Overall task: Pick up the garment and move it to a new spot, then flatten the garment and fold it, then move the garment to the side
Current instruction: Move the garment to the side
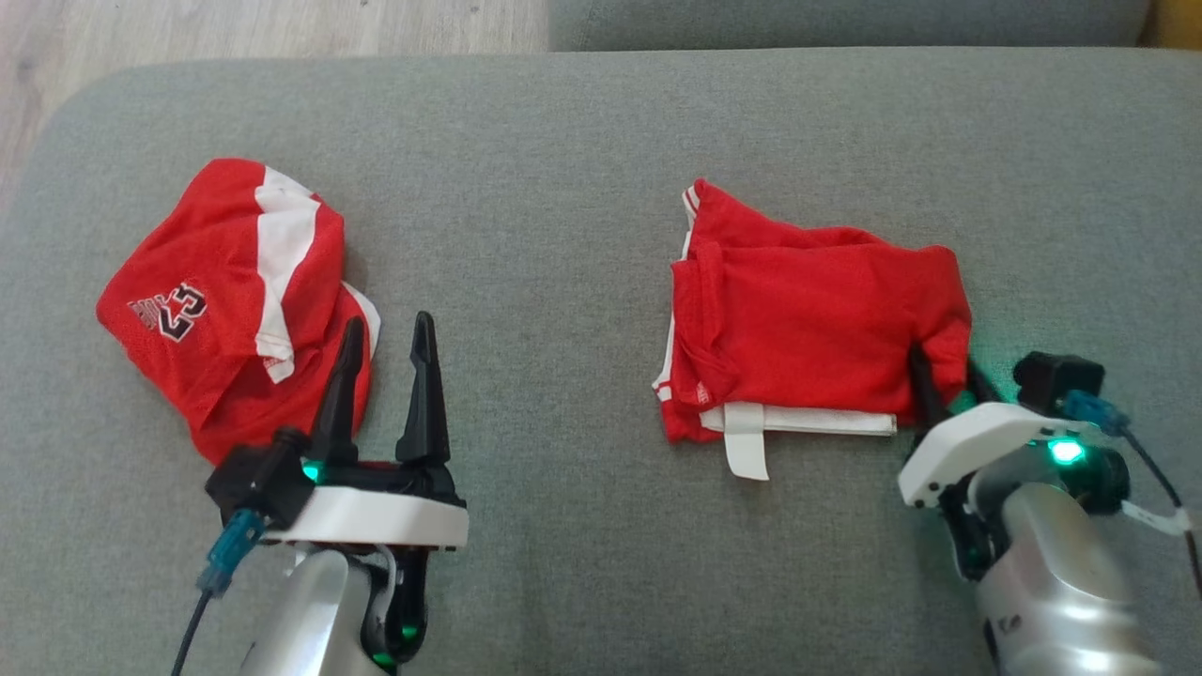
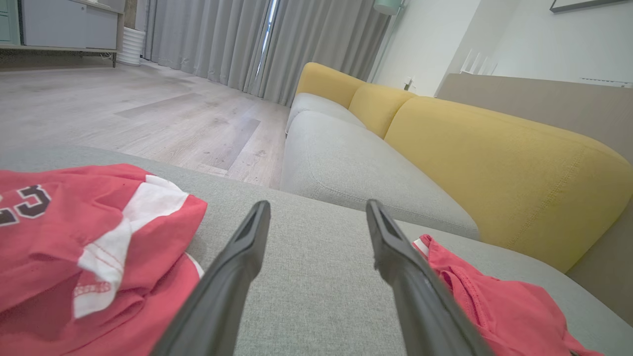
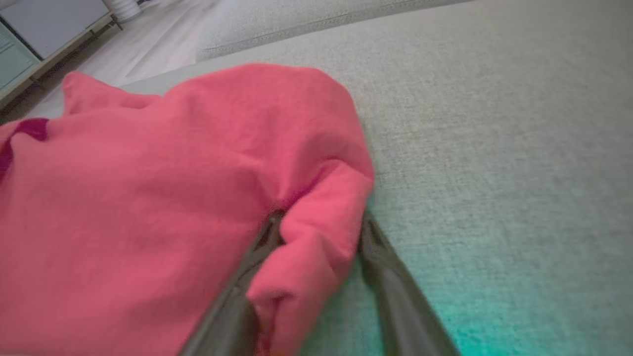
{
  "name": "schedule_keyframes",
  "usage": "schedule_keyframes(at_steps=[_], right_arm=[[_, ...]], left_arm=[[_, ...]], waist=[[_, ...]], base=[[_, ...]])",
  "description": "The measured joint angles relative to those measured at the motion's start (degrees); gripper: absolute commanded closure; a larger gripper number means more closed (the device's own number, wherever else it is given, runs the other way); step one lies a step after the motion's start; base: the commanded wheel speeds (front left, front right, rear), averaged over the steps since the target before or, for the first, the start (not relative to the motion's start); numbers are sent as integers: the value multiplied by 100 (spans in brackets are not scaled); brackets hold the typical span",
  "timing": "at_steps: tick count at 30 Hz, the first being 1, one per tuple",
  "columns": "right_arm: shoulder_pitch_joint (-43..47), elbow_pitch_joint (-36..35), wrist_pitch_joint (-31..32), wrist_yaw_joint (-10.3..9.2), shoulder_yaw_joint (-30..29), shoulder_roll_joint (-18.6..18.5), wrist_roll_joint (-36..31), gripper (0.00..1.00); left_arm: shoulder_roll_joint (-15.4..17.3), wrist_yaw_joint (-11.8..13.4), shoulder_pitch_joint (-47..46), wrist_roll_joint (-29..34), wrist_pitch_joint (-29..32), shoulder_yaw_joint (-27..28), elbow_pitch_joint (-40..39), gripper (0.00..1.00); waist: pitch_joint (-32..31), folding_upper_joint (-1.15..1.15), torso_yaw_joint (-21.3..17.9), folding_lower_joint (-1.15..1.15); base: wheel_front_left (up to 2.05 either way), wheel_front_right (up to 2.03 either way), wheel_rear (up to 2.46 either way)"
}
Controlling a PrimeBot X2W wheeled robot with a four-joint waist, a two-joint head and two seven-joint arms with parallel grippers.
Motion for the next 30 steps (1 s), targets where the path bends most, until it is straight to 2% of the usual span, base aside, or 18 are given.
schedule_keyframes(at_steps=[6,9,15,22,25,30], right_arm=[[-169,291,-254,1,-51,54,-354,100],[-174,316,-331,1,-126,-63,-586,100],[-331,193,-321,1,-197,-744,-900,100],[-804,48,-78,1,-203,-1688,-992,100],[-1007,78,-24,1,-399,-2056,-1009,100],[-1171,186,-19,1,-684,-2280,-1112,100]], left_arm=[[0,4,4,8,0,10,25,0],[0,4,4,8,0,11,11,0],[0,5,-5,8,-1,-33,-133,0],[-2,8,-322,8,-1,-235,-278,0],[-4,10,-487,44,-1,-343,-320,0],[-8,12,-559,49,-14,-399,-360,0]], waist=[[-67,0,-105,0],[-107,0,-192,0],[-77,0,-411,0],[220,0,-590,0],[399,0,-625,1],[568,0,-599,1]], base=[[0,0,0],[0,0,0],[0,0,0],[0,0,0],[0,0,0],[0,0,0]])
